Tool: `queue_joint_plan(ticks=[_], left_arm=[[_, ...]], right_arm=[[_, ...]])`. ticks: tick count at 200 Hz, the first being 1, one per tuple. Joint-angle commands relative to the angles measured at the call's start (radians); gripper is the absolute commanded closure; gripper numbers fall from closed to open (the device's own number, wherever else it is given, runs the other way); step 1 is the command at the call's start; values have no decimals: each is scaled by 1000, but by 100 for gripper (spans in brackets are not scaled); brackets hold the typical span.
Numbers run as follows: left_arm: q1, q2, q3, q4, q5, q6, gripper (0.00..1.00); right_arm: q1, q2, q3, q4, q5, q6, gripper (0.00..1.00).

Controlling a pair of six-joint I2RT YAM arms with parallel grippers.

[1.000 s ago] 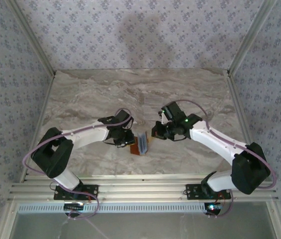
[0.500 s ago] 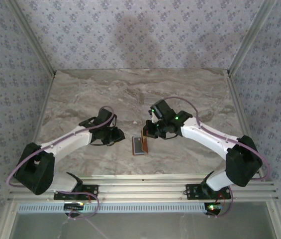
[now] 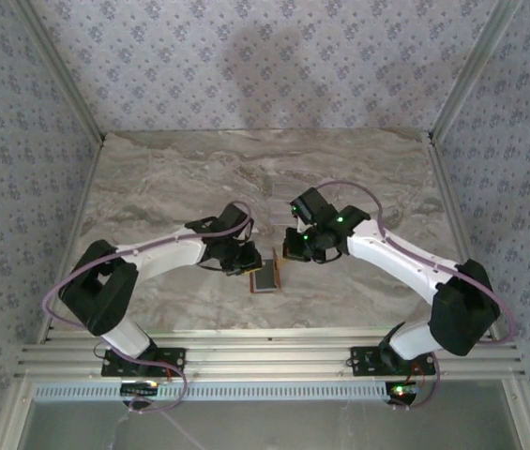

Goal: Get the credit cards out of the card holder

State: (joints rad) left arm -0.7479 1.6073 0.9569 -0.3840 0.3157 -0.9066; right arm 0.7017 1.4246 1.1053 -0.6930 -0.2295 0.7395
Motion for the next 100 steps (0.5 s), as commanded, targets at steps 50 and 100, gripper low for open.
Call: queue_joint_plan(ticks=[50,100], left_arm=[[-25,83,62,-1,26,0,84],[-31,98,74,5,25,-5,84]], right_arm=[[-91,-64,-158,-26,82,-59,100],[-113,-15,-253,20,140,-77,100]])
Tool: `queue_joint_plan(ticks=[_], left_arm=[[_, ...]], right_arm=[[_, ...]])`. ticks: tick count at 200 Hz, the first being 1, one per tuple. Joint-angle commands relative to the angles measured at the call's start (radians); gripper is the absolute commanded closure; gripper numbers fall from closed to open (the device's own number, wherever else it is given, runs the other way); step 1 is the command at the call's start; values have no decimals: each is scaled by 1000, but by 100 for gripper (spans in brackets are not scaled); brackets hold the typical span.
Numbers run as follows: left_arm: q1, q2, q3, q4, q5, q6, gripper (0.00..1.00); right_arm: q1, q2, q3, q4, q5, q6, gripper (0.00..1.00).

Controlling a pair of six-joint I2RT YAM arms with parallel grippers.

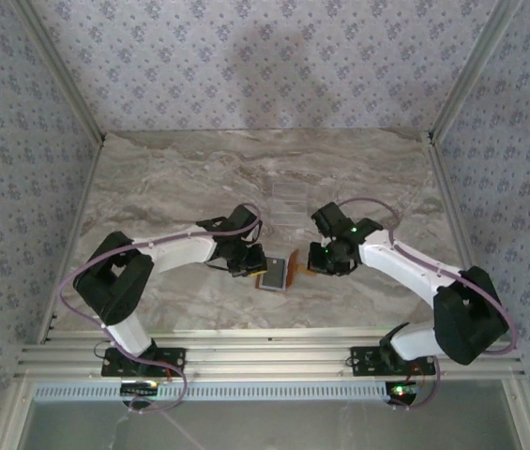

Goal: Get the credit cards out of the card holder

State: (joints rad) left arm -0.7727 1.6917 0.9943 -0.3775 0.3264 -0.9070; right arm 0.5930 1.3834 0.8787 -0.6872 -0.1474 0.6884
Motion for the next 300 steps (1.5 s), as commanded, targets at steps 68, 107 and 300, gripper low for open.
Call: queue_joint_plan(ticks=[68,107,300], left_arm=[[-8,50,40,18,39,-9,84],[-7,63,22,20,36,-10,84],[7,46,-3,18,36,-2,86]], right_arm=[[-10,131,-40,36,156,-50,96],[2,99,0,-42,208,-50,68],[133,-2,287,-1,-87,39,76]])
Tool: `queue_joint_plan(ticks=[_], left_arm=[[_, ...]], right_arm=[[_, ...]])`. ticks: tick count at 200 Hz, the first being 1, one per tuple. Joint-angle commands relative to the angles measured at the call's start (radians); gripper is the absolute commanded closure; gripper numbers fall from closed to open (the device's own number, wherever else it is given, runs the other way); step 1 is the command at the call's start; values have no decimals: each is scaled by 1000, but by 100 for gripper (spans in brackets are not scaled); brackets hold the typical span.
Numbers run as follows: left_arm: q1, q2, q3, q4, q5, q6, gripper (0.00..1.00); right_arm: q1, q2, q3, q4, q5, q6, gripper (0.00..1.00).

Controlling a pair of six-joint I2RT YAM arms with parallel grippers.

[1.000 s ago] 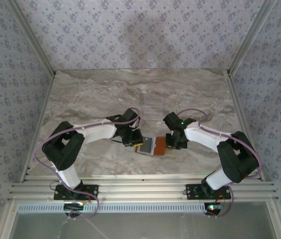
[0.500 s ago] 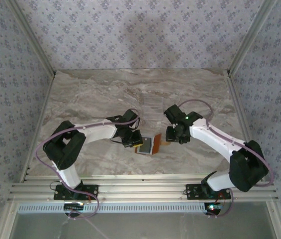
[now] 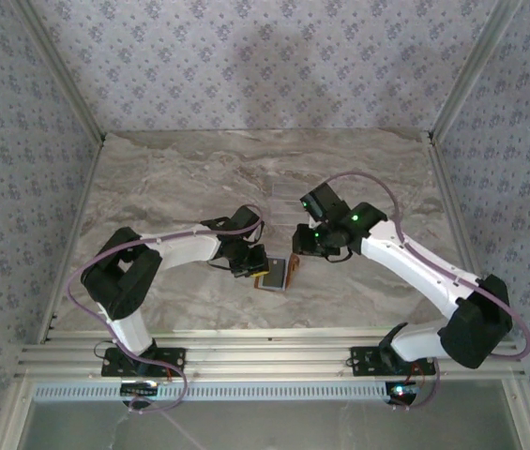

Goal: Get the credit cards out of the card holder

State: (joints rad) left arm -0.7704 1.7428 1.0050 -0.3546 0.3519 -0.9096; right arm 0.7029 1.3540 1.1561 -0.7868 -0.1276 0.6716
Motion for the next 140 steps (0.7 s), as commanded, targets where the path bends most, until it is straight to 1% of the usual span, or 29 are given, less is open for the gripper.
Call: queue_joint_plan(ticks=[1,24,39,52,87,140], left_arm=[[5,-5,-14,-4,10,1,85],[5,-5,-17,-1,12,1,86],[5,-4,-18,-1,12,1,86],[6,-5,-19,-1,12,1,86],[12,-12,-25,-3,12,4,86],[19,-15,-32,-3,12,4,86]], right_arm=[[24,30,8,102,-111,57,76],[43,80,-4,176,-182,68,77],[47,119,-20,181,-185,80,79],[48,146,-37,219,-187,93,80],[44,194,-67,190,-144,93,84],[30,232,-109,124,-99,65,85]])
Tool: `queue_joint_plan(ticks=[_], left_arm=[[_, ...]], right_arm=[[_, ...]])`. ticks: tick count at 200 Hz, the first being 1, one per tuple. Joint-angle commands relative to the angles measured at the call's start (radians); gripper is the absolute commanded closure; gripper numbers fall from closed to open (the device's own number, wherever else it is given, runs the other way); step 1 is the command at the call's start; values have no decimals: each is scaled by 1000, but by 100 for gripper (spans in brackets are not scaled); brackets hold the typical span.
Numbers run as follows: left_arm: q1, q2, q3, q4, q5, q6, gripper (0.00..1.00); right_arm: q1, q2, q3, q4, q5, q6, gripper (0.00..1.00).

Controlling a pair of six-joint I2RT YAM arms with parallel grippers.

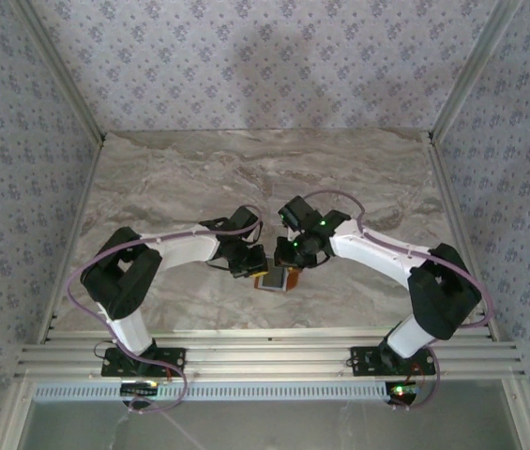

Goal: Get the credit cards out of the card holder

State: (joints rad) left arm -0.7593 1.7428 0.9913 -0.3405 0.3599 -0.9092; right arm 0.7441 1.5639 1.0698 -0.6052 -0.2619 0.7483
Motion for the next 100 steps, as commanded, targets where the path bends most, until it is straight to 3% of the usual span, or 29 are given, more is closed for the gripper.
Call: queue_joint_plan(ticks=[1,46,100], left_arm=[[9,-15,-18,-17,4,4,86],[11,-10,-23,-14,4,3,86],[11,-22,-35,-13,1,0,86]], right_arm=[[-12,23,-25,-58,36,-13,85],[-28,66,-63,-73,105,-45,88],[-53,142,-161,135,131,-72,92]])
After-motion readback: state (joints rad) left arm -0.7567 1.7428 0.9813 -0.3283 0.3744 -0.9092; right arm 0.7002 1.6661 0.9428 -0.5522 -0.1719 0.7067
